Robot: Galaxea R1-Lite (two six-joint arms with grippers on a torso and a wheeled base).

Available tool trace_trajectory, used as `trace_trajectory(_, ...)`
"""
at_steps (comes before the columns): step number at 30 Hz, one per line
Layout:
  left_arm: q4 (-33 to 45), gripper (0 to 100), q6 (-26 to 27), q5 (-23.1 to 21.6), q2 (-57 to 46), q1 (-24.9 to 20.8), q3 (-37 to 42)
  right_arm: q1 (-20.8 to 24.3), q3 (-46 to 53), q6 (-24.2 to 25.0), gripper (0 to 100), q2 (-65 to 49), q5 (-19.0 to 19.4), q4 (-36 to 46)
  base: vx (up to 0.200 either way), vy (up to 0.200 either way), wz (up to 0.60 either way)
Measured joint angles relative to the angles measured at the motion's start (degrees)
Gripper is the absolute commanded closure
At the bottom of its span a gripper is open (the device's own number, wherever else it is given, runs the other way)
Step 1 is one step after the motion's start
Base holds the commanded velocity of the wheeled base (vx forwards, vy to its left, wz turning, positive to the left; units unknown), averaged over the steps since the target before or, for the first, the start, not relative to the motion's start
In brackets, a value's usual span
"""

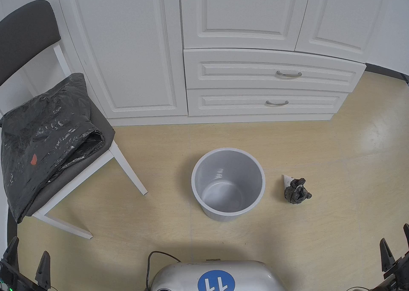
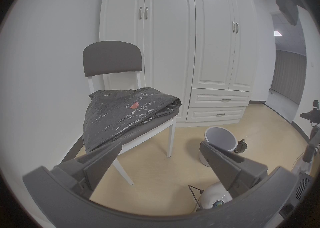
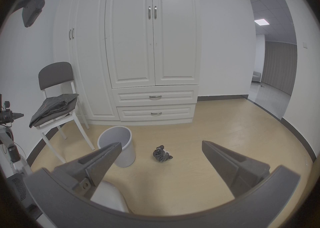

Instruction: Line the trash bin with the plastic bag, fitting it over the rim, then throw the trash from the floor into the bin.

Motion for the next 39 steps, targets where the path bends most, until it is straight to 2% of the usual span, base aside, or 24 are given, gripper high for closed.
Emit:
trace_trajectory(32, 0.01, 0, 0.54, -0.28, 0.00, -0.02, 0.00, 0.02, 0.00, -0.04, 0, 0.00, 0.05, -0.05, 0.000, 0.000, 0.00)
trace_trajectory(39, 0.06, 0, 2.61, -0.68, 0.00, -0.05, 0.00, 0.02, 0.00, -0.04, 0, 0.00, 0.02, -0.05, 0.000, 0.000, 0.00)
